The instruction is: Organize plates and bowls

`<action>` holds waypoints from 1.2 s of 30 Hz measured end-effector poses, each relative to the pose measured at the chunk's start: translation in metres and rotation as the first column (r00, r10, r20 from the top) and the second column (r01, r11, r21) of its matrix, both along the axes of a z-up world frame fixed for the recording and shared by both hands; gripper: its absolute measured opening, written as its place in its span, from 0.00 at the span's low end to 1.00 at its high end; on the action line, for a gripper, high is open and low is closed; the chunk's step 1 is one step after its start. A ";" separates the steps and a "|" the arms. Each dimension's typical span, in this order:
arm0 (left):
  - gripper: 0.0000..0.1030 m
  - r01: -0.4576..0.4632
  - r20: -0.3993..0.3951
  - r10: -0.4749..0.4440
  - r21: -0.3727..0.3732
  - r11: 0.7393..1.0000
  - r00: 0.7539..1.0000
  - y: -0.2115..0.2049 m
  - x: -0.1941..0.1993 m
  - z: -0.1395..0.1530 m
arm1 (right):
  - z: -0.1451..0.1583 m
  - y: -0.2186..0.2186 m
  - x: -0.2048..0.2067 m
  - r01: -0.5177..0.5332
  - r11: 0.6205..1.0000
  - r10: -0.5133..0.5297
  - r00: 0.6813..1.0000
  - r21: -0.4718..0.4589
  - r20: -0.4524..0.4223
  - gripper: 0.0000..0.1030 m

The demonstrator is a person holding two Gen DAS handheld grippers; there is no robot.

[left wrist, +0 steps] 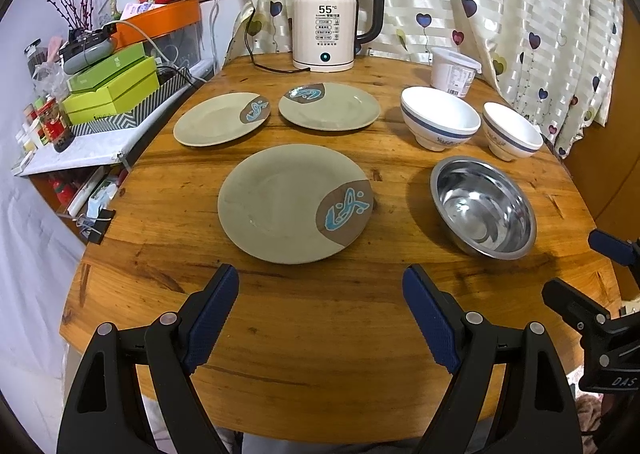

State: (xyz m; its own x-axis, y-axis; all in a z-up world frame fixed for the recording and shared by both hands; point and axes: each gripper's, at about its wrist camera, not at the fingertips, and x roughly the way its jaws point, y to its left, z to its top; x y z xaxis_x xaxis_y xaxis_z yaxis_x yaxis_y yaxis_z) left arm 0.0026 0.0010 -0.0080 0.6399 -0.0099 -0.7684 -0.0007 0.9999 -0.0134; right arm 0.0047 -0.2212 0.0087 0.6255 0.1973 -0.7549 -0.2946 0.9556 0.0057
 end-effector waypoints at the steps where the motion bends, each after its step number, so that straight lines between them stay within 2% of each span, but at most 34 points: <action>1: 0.82 0.001 -0.001 -0.001 -0.002 1.000 1.000 0.000 0.000 0.000 | 0.000 0.000 0.000 0.000 1.000 0.000 1.000 0.000 0.001 1.00; 7: 0.82 0.013 -0.015 -0.013 -0.038 0.999 1.000 0.003 0.000 -0.003 | -0.001 0.001 0.001 -0.001 1.000 0.001 1.000 -0.001 -0.003 1.00; 16: 0.82 0.013 -0.019 -0.014 -0.029 0.999 1.000 0.002 0.001 -0.004 | 0.000 0.003 0.004 0.001 1.000 -0.001 1.000 -0.004 -0.007 1.00; 26: 0.82 0.024 -0.022 -0.026 -0.093 0.995 0.999 0.006 0.002 -0.004 | 0.000 0.000 0.003 0.001 1.000 -0.001 1.000 -0.001 -0.006 1.00; 36: 0.82 0.013 -0.034 -0.016 -0.084 0.996 0.999 0.006 0.002 -0.007 | 0.000 0.001 0.003 0.000 1.000 0.000 1.000 -0.002 -0.007 1.00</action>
